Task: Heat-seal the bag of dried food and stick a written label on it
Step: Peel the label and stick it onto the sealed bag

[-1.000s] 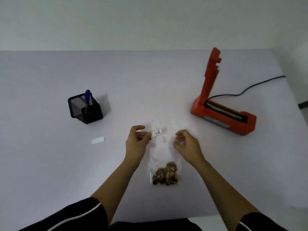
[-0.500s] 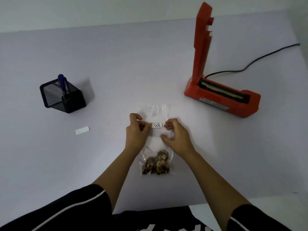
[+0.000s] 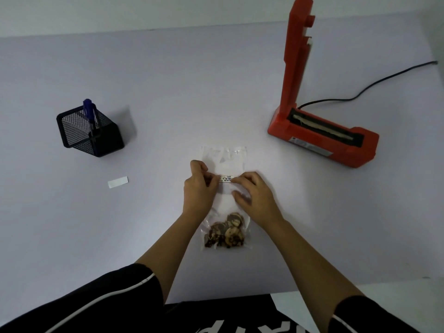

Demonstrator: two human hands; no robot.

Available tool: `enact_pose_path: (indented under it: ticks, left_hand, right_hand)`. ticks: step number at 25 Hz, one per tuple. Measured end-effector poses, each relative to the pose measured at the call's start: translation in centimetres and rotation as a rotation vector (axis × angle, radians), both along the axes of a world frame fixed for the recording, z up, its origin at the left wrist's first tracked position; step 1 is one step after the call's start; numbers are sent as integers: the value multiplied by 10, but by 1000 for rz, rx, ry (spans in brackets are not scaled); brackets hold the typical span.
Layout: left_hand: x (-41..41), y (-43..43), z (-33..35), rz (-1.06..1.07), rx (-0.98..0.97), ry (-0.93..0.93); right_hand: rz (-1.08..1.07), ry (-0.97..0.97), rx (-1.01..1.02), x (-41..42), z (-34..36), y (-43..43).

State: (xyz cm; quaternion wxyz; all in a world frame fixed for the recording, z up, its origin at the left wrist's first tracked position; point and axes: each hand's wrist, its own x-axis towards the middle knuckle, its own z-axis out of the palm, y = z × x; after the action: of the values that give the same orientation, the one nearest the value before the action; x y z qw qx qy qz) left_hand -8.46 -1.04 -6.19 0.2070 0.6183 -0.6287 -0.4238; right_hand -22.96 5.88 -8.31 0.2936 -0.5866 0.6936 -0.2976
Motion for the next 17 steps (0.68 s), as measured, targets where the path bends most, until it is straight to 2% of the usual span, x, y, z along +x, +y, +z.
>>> enact_pose_path:
  ticks: [4, 12, 17]
  left_hand:
    - [-2, -2, -2, -36, -13, -38]
    - [1, 1, -16, -212, -228, -168]
    - [9, 1, -23, -225, -322, -146]
  right_hand:
    - [19, 77, -62, 0, -4, 0]
    - [105, 351, -111, -1, -18, 7]
    - [90, 318, -96, -4, -18, 6]
